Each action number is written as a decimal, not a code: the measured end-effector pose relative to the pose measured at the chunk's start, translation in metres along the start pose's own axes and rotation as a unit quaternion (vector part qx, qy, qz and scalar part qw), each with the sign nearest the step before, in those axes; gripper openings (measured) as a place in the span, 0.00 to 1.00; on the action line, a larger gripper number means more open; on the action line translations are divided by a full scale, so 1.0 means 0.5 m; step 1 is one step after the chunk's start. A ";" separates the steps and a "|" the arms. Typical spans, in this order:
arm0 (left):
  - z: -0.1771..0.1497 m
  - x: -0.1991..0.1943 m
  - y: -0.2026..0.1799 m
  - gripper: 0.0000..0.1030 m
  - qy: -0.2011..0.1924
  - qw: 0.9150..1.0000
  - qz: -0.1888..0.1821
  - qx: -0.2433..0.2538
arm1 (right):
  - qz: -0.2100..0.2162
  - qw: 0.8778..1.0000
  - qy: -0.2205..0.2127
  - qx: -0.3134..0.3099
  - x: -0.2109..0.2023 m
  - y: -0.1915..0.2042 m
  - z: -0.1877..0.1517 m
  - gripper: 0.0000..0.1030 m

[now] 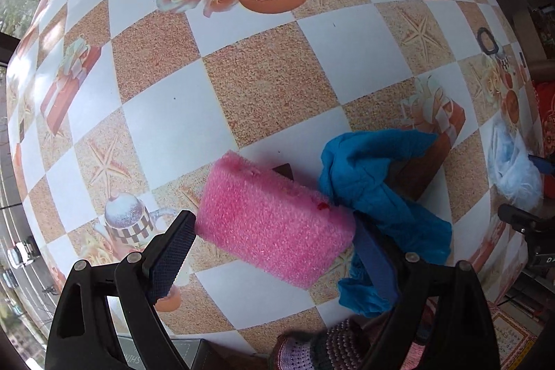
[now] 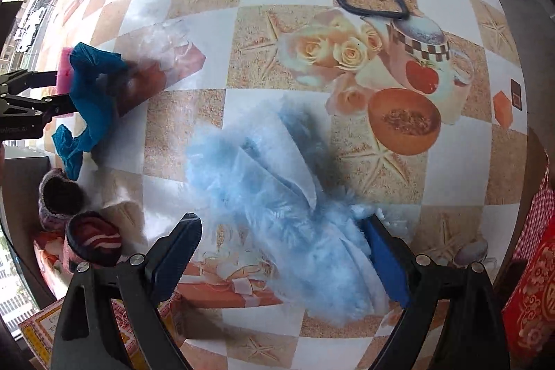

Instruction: Organize soft objects

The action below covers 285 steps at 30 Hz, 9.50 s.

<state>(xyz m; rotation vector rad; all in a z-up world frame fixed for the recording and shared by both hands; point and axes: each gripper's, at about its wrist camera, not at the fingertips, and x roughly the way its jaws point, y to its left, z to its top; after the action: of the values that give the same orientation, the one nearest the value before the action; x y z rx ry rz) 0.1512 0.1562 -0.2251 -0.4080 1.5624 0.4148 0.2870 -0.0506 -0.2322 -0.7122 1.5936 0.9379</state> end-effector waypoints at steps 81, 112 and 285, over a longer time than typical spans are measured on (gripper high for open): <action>-0.457 -0.403 -0.510 0.75 -0.165 0.920 -0.173 0.310 | 0.049 0.969 -0.119 0.213 -0.243 -0.026 -0.500 0.38; -0.597 -0.404 -0.160 0.75 -0.200 0.965 -0.139 0.097 | 0.052 0.992 -0.057 -0.100 -0.228 0.335 -0.462 0.38; -0.752 -0.282 0.226 0.78 -0.125 0.926 -0.030 -0.354 | 0.207 0.960 -0.053 -0.179 -0.317 0.659 -0.135 0.99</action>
<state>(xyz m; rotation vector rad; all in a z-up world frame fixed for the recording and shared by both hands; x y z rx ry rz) -0.2266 0.0671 -0.0720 -0.9176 1.1073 0.9510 0.0118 0.0530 -0.0049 -0.5672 1.5194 1.5751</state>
